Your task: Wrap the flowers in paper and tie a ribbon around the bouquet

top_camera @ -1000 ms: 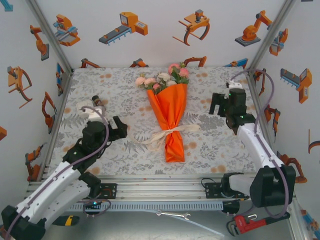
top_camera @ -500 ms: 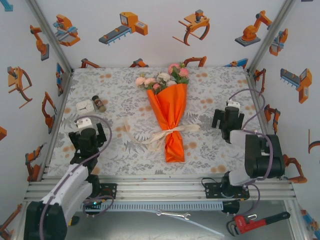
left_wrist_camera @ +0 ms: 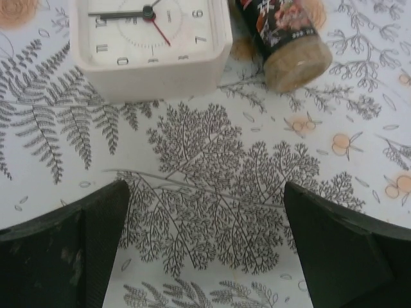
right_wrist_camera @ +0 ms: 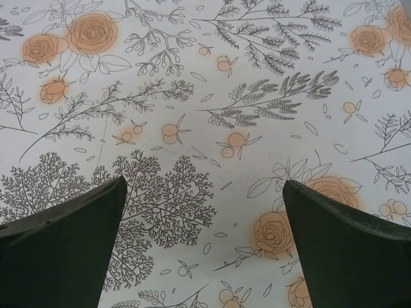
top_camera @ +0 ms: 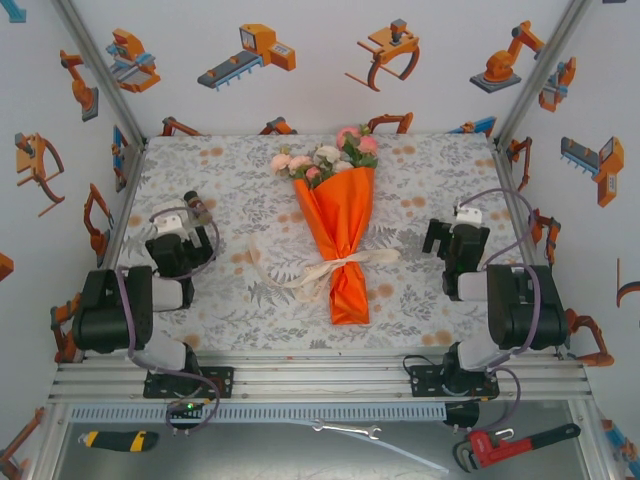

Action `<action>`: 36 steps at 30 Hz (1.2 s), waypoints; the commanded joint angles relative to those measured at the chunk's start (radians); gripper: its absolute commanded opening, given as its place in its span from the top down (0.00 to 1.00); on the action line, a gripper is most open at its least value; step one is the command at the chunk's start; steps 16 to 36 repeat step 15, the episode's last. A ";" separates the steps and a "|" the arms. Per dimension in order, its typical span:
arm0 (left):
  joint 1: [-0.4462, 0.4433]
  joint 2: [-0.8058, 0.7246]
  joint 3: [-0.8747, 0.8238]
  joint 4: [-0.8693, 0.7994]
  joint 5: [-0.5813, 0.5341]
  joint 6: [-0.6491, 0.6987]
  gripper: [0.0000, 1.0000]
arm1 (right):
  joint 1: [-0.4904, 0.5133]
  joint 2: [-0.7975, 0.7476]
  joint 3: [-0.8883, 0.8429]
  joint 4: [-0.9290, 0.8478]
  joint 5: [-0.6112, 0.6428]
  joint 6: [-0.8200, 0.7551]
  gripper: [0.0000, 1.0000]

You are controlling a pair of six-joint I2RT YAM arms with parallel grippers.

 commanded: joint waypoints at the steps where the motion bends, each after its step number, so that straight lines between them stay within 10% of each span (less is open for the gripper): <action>1: -0.019 0.019 0.069 0.019 0.056 0.038 0.03 | -0.005 0.006 0.010 0.056 -0.002 -0.014 0.01; 36: -0.050 0.001 0.093 -0.061 0.028 0.068 0.03 | -0.006 0.005 0.008 0.055 -0.024 -0.023 0.01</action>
